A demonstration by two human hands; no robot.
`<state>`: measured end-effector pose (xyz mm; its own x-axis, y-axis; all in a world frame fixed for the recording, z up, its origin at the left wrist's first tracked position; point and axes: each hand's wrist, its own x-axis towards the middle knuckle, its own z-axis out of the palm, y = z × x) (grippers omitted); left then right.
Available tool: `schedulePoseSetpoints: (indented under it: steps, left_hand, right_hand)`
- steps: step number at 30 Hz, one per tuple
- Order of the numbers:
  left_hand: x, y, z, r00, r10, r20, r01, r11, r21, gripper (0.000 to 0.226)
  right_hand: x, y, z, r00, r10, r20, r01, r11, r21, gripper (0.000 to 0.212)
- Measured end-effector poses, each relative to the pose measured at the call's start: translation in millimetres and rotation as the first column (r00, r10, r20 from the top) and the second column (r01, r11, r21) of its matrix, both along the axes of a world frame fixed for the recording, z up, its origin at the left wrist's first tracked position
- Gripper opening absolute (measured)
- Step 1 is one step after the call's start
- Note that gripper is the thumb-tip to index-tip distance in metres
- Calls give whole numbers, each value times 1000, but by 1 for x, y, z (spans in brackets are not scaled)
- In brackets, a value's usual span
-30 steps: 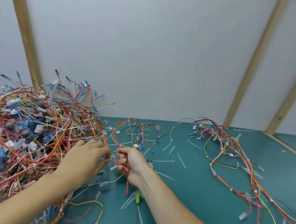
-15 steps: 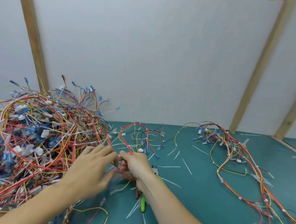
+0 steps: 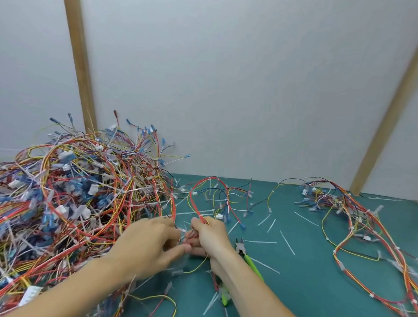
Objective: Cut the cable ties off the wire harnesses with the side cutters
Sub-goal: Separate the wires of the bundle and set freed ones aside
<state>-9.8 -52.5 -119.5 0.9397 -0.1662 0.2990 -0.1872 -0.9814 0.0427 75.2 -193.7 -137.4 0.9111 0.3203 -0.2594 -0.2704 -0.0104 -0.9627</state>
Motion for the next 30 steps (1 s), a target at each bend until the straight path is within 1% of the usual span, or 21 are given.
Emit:
schedulePoseSetpoints:
  steps: [2,4,7,8,10,12,14,15,17,18,19,20,21,22,23,24,25,26,27,28,30]
  left_hand:
    - [2,0,2,996,79,31,-77,995,-68,43]
    - [6,2,3,990,139,-11,-139,977,-163,34]
    - [8,6,7,987,135,-83,-154,945,-290,25]
    - [8,5,7,986,161,-41,-166,946,-279,24]
    - [6,2,6,961,239,140,-195,943,-270,24]
    - [7,0,7,914,301,272,-184,906,-382,26]
    - [9,4,10,904,349,248,-180,835,-520,30]
    - [10,7,13,913,355,203,-200,821,-534,34]
    - [7,11,20,929,363,72,-300,853,-426,56]
    - [6,12,21,926,378,9,-358,883,-305,67]
    - [5,11,21,922,388,-23,-385,905,-179,68]
    - [5,10,20,926,376,-32,-378,921,-92,59]
    - [6,7,19,938,346,-29,-348,935,-68,44]
    - [7,5,18,952,306,-20,-306,945,-116,30]
    - [10,1,19,965,264,-3,-258,938,-231,23]
    - [15,-4,20,973,231,4,-209,888,-410,23]
    - [21,-10,24,978,206,-38,-183,756,-629,29]
    - [26,-17,30,974,153,-166,-223,537,-814,37]
    - [31,-24,36,944,44,-327,-324,311,-894,47]
    - [35,-31,41,894,-97,-438,-423,142,-895,58]
    - [42,-43,42,826,-312,-469,-518,-95,-850,70]
  right_hand:
    - [-1,1,1,1000,7,31,-7,1000,-1,14]
    - [-3,1,2,997,48,66,-48,999,8,14]
    - [-7,-2,2,978,204,53,-207,977,60,15]
    - [-7,-4,1,965,257,56,-260,964,51,14]
    - [-6,-8,-1,943,326,70,-323,945,-42,12]
    - [-5,-11,-3,951,303,53,-294,947,-131,10]
    - [-1,-12,-3,987,158,23,-154,982,-108,11]
    - [2,-14,-2,999,39,1,-39,999,-33,13]
    - [8,-19,3,977,-211,-30,213,965,152,20]
    - [11,-23,7,948,-317,-16,313,926,210,24]
    - [14,-28,12,916,-401,14,385,888,251,27]
    - [16,-34,19,883,-467,52,433,852,295,30]
    - [18,-39,26,851,-516,98,459,821,341,31]
    - [18,-44,33,820,-552,152,465,797,385,33]
    - [17,-47,38,793,-572,211,455,785,421,34]
    - [12,-49,42,772,-570,282,426,792,437,35]
    - [4,-50,43,753,-539,378,377,824,423,35]
    - [-6,-51,41,731,-466,498,304,876,374,34]
    - [-19,-52,36,709,-341,617,205,937,283,34]
    - [-31,-54,30,681,-169,712,80,984,158,35]
    - [-48,-63,19,555,217,803,-145,976,-163,35]
